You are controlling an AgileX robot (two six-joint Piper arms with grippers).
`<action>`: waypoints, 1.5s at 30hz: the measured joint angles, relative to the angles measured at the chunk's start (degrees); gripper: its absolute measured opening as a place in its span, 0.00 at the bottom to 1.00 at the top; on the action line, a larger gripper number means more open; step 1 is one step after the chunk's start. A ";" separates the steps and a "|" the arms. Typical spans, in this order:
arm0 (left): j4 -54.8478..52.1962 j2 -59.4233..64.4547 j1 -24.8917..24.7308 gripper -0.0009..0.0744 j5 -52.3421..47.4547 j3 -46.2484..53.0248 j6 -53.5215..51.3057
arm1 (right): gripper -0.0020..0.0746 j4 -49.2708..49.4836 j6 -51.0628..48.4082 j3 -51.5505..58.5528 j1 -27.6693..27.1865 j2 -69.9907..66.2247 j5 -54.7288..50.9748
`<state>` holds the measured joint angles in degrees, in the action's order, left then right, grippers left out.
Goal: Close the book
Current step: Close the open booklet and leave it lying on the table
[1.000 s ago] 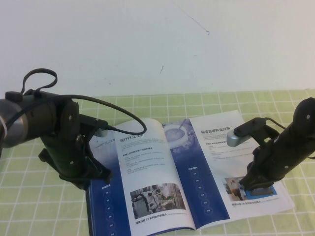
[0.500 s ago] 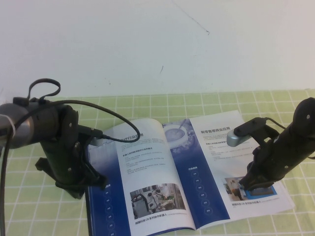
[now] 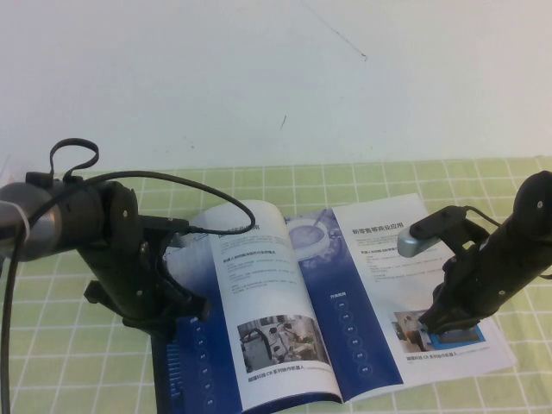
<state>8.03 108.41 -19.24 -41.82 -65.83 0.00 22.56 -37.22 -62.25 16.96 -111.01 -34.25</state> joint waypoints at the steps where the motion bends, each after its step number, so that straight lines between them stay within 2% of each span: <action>1: 1.57 0.00 0.00 0.01 0.30 0.00 -0.91 | 0.02 0.00 0.00 0.00 0.00 0.00 0.00; 5: 3.01 0.00 0.00 0.01 0.18 0.00 -3.69 | 0.02 0.00 0.00 0.00 0.00 0.00 -0.10; 14: -9.88 0.00 0.00 0.01 -4.29 0.00 3.77 | 0.02 0.00 0.10 0.00 0.00 0.00 -0.10; 26: -6.48 0.46 0.00 0.01 -3.61 -0.11 3.16 | 0.02 0.00 0.32 0.00 0.00 0.00 -0.10; 32: 6.68 0.74 0.11 0.01 -0.29 -0.21 -6.02 | 0.02 0.00 0.63 0.00 0.00 -0.04 -0.10; 39: 30.90 2.08 -0.09 0.01 2.07 -0.02 -22.89 | 0.02 0.96 0.84 0.00 0.00 -0.04 -0.10; 45: 55.50 2.08 -0.09 0.01 1.56 -0.02 -41.29 | 0.02 1.39 0.84 0.11 0.00 0.78 0.70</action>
<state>63.53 110.49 -19.33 -40.26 -65.85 -41.29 23.95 -36.38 -62.14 16.96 -110.23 -33.56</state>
